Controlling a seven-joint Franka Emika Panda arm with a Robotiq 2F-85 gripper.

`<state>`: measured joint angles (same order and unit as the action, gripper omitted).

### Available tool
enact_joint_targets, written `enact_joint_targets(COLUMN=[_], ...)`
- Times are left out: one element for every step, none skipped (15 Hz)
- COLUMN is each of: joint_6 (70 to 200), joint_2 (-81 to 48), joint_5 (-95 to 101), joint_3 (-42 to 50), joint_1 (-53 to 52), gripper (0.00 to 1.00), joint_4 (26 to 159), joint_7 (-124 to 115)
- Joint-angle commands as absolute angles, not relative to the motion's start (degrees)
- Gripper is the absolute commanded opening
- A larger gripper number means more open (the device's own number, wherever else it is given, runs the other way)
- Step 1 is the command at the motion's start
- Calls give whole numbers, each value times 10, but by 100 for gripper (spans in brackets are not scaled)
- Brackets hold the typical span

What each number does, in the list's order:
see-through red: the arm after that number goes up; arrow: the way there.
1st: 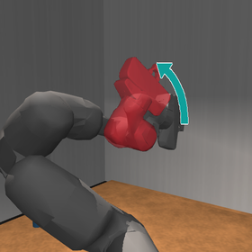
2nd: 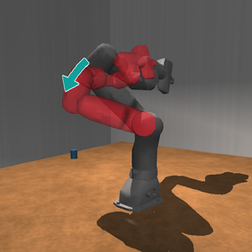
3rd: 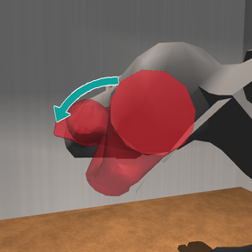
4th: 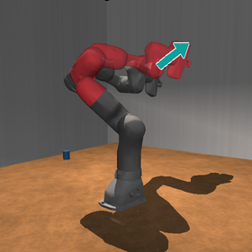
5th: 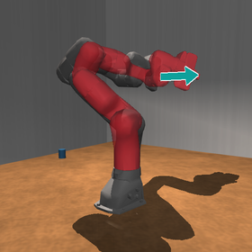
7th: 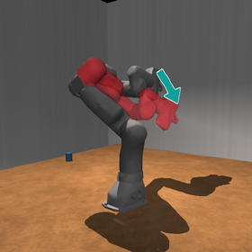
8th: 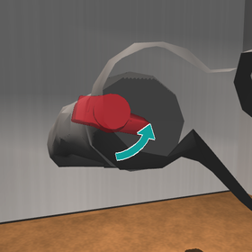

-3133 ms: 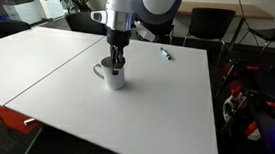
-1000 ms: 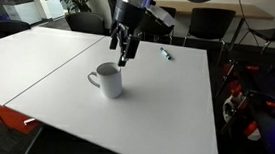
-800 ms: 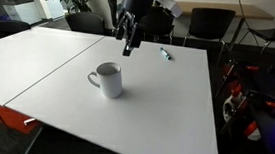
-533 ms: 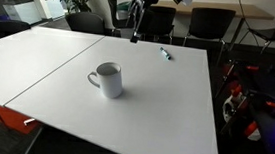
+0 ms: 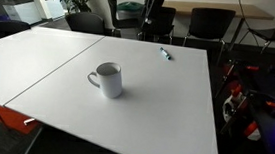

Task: Move the cup to the left

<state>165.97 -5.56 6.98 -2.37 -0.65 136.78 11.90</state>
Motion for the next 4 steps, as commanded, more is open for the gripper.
enact_joint_targets(joint_6=[1658,1658,1658,1658], joint_2=[-52,-50,-49,-48], joint_5=[68,67,66,66], joint_3=[-22,-21,-21,-21], joint_1=[-7,-6,-6,-6], gripper=[100,100,100,100], joint_4=[1369,1371,1373,1373], joint_7=[117,117,117,117])
